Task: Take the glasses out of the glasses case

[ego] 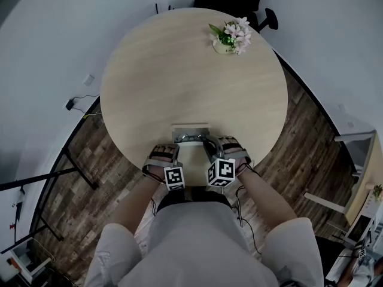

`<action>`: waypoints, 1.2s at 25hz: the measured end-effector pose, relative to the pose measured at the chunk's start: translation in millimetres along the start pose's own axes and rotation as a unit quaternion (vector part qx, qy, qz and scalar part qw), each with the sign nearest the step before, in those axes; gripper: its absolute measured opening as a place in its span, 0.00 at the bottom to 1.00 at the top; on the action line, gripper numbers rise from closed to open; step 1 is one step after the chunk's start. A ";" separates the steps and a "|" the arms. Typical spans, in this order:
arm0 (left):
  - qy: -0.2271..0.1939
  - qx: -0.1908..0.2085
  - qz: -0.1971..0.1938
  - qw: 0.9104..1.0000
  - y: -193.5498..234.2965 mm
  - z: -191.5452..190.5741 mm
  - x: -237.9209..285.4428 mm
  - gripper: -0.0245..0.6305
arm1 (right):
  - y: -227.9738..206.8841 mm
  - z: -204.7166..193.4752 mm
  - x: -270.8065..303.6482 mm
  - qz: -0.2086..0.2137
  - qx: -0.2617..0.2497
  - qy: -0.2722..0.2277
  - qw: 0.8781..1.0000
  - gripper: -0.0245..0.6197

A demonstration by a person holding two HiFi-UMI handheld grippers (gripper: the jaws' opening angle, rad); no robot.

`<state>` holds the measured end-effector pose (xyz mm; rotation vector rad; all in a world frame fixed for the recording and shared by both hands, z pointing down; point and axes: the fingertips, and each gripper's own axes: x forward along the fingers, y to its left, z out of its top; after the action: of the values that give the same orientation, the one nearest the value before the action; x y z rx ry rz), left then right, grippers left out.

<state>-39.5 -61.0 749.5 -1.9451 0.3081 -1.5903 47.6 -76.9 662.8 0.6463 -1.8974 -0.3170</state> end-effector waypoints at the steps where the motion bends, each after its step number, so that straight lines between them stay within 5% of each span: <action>1: 0.001 0.001 0.000 1.000 -0.2 0.0 0.2 0.04 | 4.7 -2.2 -1.0 -0.005 -0.004 0.005 1.000 0.15; 3: 0.002 0.001 0.000 1.000 -1.0 -0.2 0.3 0.04 | 12.0 -5.9 -3.5 -0.019 -0.011 0.014 1.000 0.07; 8: 0.010 -0.020 -0.012 1.000 -2.5 -0.1 -0.5 0.04 | 26.2 -11.0 -12.6 -0.035 0.005 0.022 0.999 0.06; 13: -0.007 -0.121 0.001 0.993 9.4 0.4 -16.5 0.04 | 23.5 -17.1 -26.5 -0.055 0.072 0.025 0.996 0.06; 19: -0.056 -0.242 0.040 0.968 42.3 0.5 -58.7 0.04 | 0.9 -13.6 -57.1 -0.101 0.202 0.001 0.974 0.06; 24: -0.111 -0.349 0.075 0.927 71.3 2.7 -103.1 0.04 | -15.0 -2.0 -91.5 -0.140 0.298 -0.037 0.944 0.06; 30: -0.199 -0.483 0.094 0.848 102.4 2.4 -168.4 0.04 | -22.4 20.0 -140.3 -0.155 0.407 -0.104 0.894 0.06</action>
<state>-60.8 -52.2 553.7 -2.7834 1.2623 -0.8828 77.5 -16.7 535.9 1.5340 -2.1057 0.2553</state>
